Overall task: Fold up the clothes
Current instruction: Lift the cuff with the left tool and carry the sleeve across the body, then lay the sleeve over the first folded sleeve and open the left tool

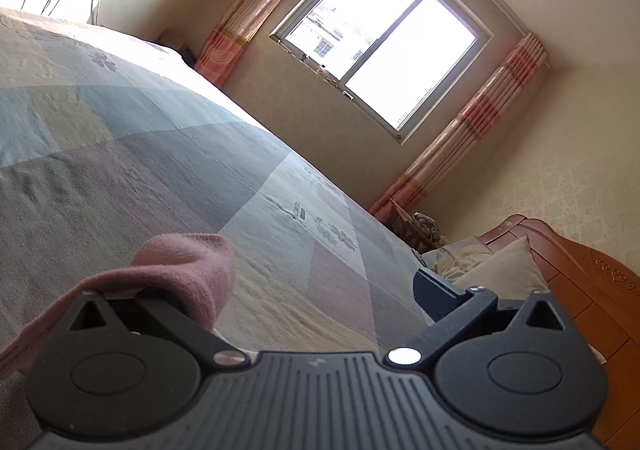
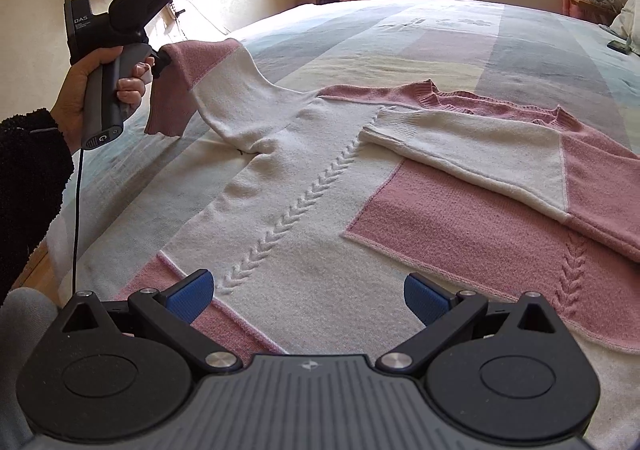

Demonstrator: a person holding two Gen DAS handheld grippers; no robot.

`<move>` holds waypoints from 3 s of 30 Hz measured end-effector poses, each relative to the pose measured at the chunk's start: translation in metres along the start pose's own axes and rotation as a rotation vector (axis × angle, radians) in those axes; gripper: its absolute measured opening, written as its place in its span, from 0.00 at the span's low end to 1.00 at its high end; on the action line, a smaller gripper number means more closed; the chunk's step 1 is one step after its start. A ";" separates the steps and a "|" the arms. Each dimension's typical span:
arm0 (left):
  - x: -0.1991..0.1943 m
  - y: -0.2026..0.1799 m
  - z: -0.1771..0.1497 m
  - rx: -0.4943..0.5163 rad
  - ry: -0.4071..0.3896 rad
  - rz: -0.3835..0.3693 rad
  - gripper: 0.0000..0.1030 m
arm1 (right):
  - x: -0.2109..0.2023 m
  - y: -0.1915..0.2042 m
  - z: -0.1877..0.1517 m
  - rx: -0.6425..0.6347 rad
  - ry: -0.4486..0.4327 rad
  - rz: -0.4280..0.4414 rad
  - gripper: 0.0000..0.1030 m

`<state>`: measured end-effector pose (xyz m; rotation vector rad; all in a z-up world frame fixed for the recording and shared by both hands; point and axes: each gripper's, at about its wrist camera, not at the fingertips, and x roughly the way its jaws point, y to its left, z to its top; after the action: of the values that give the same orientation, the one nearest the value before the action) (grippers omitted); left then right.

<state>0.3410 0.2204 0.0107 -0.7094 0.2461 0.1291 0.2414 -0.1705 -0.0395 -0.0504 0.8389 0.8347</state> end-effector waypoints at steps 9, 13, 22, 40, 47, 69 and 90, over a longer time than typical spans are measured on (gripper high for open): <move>0.010 -0.059 -0.010 0.081 0.071 -0.008 0.99 | -0.017 -0.008 -0.007 0.014 -0.017 0.000 1.00; 0.015 -0.087 -0.020 0.119 0.126 -0.025 0.99 | -0.027 -0.015 -0.008 0.043 -0.044 0.003 1.00; 0.028 -0.137 -0.043 0.194 0.211 -0.062 0.99 | -0.046 -0.028 -0.013 0.081 -0.078 -0.003 1.00; 0.079 -0.168 -0.104 0.212 0.343 -0.057 0.99 | -0.062 -0.039 -0.022 0.100 -0.090 -0.014 1.00; 0.098 -0.158 -0.132 0.181 0.406 -0.053 0.99 | -0.058 -0.032 -0.024 0.058 -0.064 -0.032 1.00; 0.080 -0.107 -0.163 0.070 0.537 -0.074 0.99 | -0.061 -0.025 -0.025 0.021 -0.067 -0.049 1.00; 0.100 -0.168 -0.209 0.310 0.706 -0.215 0.99 | -0.059 -0.028 -0.026 0.011 -0.053 -0.079 1.00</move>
<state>0.4339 -0.0399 -0.0634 -0.4446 0.8414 -0.3686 0.2215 -0.2357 -0.0251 -0.0514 0.7871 0.7539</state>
